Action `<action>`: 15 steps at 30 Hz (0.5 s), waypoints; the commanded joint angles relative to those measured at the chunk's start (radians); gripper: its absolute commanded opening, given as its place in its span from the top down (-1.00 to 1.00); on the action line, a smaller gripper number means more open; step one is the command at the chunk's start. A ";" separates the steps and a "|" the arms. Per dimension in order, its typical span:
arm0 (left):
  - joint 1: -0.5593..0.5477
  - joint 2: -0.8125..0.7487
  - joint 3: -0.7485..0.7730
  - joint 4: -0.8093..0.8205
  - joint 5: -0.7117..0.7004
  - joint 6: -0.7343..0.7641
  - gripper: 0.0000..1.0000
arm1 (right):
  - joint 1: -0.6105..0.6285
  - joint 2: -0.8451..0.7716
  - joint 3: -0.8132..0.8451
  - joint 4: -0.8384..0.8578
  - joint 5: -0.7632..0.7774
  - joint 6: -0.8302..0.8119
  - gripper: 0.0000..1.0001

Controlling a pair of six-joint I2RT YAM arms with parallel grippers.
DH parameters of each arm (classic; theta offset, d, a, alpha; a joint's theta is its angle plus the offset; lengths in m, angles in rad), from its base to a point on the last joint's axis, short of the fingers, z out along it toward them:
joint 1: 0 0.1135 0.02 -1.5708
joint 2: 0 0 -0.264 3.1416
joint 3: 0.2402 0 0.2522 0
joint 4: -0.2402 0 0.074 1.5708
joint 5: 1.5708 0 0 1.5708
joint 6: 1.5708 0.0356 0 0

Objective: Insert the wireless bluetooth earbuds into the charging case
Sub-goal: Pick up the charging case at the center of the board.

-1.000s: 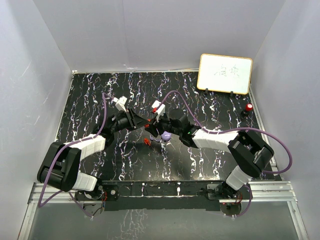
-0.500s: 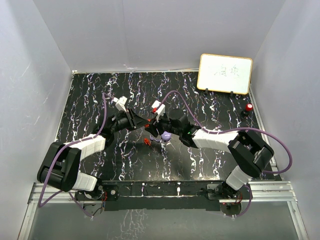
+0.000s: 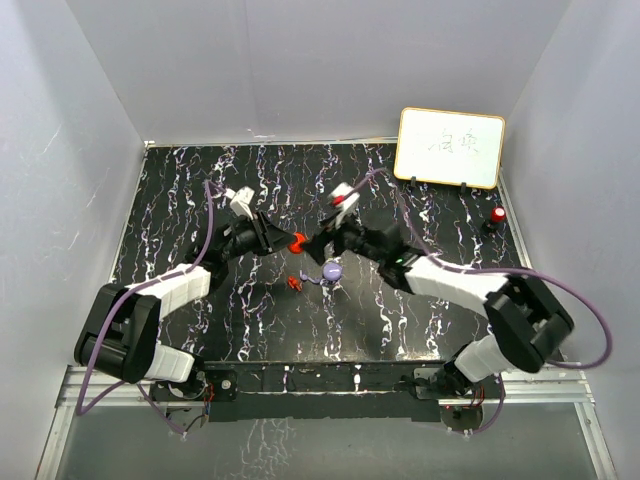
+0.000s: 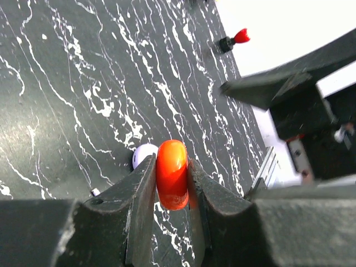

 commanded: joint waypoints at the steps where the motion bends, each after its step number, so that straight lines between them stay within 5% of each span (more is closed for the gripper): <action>1: 0.031 0.002 0.047 0.069 0.025 -0.011 1.00 | -0.173 -0.141 -0.050 0.094 -0.133 0.211 -0.72; 9: 0.039 0.139 0.071 0.319 0.103 -0.149 1.00 | -0.289 -0.119 -0.042 0.102 -0.319 0.487 -0.63; 15: 0.038 0.228 0.088 0.521 0.124 -0.296 1.00 | -0.290 0.002 -0.056 0.293 -0.385 0.766 -0.51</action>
